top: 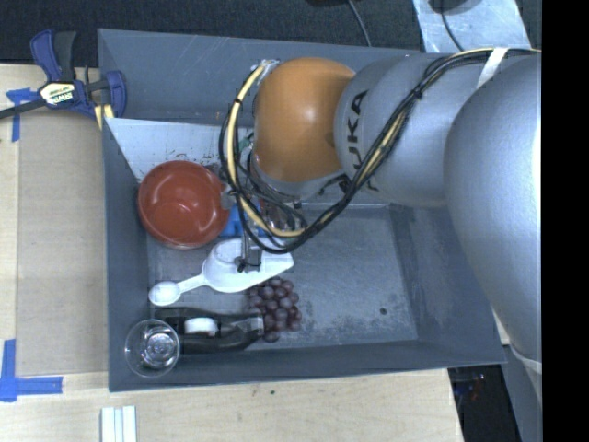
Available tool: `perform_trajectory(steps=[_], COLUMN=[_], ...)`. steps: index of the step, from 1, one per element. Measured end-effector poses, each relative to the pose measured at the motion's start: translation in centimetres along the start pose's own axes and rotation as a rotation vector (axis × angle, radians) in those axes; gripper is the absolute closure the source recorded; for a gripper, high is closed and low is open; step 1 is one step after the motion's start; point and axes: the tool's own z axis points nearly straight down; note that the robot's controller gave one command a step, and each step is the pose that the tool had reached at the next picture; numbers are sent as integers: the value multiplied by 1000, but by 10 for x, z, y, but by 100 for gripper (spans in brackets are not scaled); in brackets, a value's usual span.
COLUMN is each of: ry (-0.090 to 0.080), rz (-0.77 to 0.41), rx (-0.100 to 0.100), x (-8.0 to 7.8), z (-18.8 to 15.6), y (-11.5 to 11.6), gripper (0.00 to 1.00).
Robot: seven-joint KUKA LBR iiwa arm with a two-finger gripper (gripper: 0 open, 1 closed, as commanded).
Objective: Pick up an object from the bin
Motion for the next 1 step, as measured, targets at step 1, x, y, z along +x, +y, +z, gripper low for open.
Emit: perform_trajectory(steps=[1], ry=[-16], rz=[9], rx=[0], x=[-8], z=[-9], y=[17], gripper=[0])
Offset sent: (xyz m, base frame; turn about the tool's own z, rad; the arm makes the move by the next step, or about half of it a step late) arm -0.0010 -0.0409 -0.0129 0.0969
